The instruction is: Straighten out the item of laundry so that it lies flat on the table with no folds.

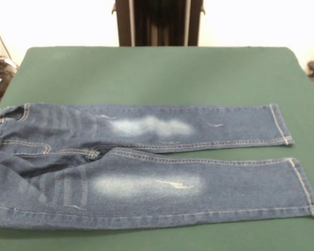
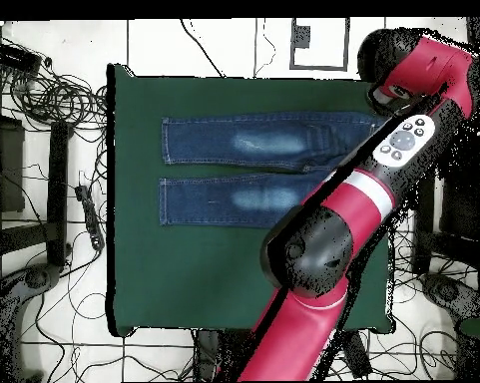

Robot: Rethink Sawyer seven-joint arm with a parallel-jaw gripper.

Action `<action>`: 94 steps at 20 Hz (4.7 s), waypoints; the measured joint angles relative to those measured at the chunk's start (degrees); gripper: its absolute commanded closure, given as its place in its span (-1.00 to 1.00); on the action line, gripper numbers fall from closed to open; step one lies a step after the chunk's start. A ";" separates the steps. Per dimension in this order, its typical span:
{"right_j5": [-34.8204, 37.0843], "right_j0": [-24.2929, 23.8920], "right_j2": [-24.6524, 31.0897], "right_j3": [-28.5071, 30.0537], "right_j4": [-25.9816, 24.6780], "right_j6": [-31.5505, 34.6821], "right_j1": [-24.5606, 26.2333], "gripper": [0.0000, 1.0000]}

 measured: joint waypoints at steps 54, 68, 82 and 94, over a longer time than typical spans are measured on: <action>5.24 4.89 -0.82 0.93 2.16 13.33 0.96 1.00; 12.59 8.13 0.16 2.36 2.13 14.44 1.37 1.00; 13.32 9.89 2.96 3.96 2.11 14.44 2.42 1.00; 7.21 8.24 4.03 4.29 0.82 14.44 4.27 1.00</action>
